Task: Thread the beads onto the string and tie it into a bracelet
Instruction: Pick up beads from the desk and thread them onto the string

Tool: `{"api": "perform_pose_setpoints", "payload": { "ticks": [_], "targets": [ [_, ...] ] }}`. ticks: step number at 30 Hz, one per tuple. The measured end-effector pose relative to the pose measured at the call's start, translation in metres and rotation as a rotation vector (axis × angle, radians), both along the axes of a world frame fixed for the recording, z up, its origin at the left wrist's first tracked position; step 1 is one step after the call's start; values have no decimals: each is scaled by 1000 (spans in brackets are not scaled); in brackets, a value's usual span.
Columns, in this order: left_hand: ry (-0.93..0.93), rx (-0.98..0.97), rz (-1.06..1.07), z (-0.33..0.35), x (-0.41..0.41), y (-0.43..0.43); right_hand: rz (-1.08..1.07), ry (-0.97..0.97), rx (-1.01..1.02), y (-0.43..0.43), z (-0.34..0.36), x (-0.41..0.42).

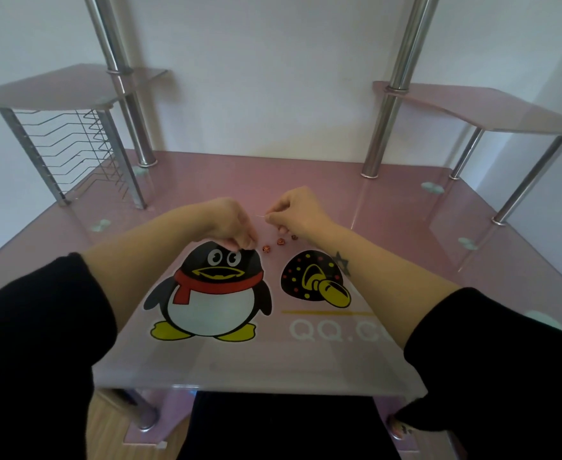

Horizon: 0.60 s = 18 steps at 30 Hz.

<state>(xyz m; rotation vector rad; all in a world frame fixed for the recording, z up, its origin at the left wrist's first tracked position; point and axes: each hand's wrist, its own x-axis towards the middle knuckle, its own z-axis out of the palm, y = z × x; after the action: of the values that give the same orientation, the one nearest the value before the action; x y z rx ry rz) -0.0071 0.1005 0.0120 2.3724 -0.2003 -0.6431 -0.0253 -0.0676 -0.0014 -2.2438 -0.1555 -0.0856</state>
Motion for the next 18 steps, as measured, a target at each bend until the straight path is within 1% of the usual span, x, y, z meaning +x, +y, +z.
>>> {"api": "perform_pose_setpoints", "payload": {
  "ticks": [2, 4, 7, 10, 12, 15, 18],
  "targets": [
    [-51, -97, 36, -4, 3, -1, 1, -24, 0, -2, -1, 1],
    [-46, -277, 118, -8, 6, -2, -1, -52, -5, -5, -3, 3],
    [124, -582, 275, -14, 9, -5, -27, -86, -4, -8, -6, 4],
    [267, -801, 396, -19, 13, -7, -58, -119, -34, -9, -9, 6],
    [306, -861, 424, -21, 15, -8, -70, -135, -58, -9, -10, 7],
    [324, -890, 436, -24, 17, -9, -68, -166, -83, -11, -12, 7],
    [332, -910, 440, -27, 18, -9, -67, -197, -152, -12, -13, 6]
  ]
}}
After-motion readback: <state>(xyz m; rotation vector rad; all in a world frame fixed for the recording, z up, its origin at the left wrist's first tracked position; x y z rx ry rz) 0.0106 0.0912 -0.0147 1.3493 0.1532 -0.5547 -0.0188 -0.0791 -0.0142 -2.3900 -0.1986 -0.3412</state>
